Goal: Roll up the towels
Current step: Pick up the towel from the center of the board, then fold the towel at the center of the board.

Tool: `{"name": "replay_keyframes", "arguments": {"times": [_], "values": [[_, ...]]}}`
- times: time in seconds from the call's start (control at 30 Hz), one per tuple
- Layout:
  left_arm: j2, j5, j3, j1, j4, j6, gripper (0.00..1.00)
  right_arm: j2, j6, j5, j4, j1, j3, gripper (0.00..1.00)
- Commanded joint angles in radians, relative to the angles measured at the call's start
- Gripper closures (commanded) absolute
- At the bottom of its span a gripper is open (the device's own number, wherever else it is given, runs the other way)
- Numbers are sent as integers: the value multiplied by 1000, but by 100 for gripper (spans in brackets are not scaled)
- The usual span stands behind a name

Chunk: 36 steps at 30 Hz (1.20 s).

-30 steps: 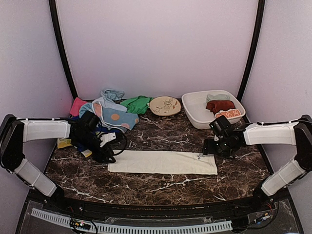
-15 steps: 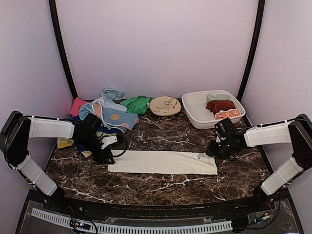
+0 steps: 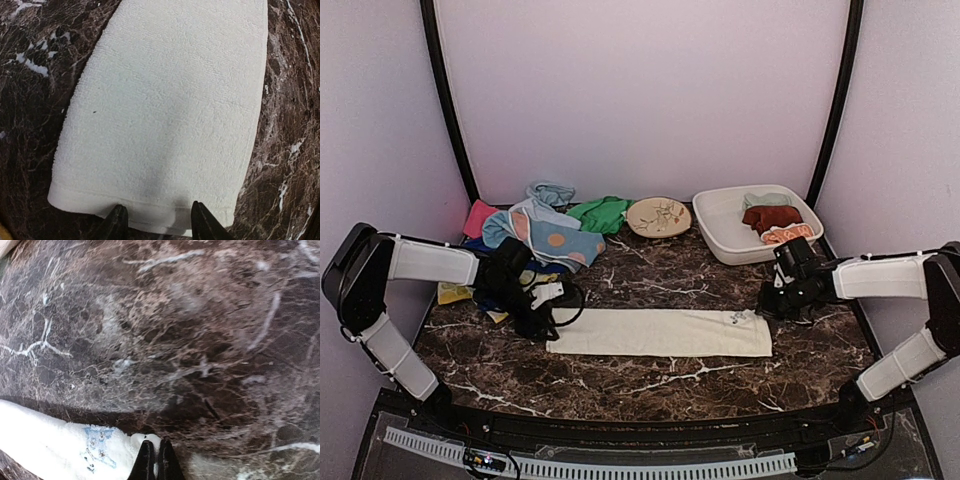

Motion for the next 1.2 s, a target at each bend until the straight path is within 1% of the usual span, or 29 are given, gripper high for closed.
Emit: {"name": "replay_keyframes", "arguments": {"times": [0.0, 0.1, 0.2, 0.23, 0.3, 0.43, 0.57, 0.73, 0.87, 1.17], "values": [[-38, 184, 20, -15, -125, 19, 53, -61, -9, 84, -116, -45, 43, 100], [-68, 265, 57, -13, -189, -3, 48, -72, -25, 154, -198, -54, 86, 100], [-114, 276, 83, 0, -199, -19, 45, -71, -46, 191, -281, -54, 142, 100], [-125, 277, 92, 11, -207, -17, 44, -71, -50, 192, -319, -53, 163, 100], [-131, 286, 110, 50, -232, -1, 44, -86, -53, 146, -339, -45, 194, 100], [-110, 281, 115, 140, -254, 33, 46, -111, -3, 18, -319, 27, 246, 100], [-99, 258, 102, 204, -258, 62, 47, -78, 72, -62, -282, 151, 300, 100], [-133, 194, 57, 212, -220, 86, 48, 0, 174, -155, -183, 256, 346, 100], [-145, 175, 39, 211, -206, 91, 48, 77, 224, -177, -130, 321, 417, 100], [-163, 159, 21, 212, -179, 86, 48, 295, 235, -207, -121, 420, 656, 100]]}}
